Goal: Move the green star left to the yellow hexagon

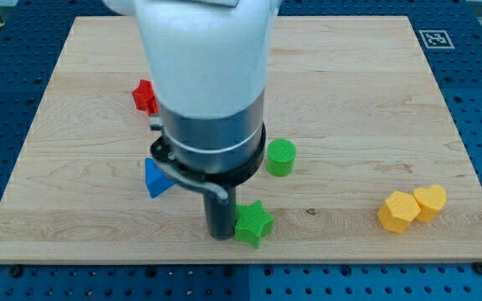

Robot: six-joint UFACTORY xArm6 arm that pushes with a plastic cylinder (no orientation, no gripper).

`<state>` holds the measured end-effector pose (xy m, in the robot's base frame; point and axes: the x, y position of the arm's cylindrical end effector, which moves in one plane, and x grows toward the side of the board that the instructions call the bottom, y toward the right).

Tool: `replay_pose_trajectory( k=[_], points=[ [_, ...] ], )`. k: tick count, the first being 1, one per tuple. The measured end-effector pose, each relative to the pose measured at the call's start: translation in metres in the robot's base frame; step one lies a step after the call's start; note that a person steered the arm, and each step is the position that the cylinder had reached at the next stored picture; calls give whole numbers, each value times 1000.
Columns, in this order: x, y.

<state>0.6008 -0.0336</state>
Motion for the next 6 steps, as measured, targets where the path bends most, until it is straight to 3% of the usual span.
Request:
replay_pose_trajectory(
  k=[2, 4, 5, 6],
  points=[
    [18, 5],
    [18, 64],
    [18, 69],
    [18, 34]
  ],
)
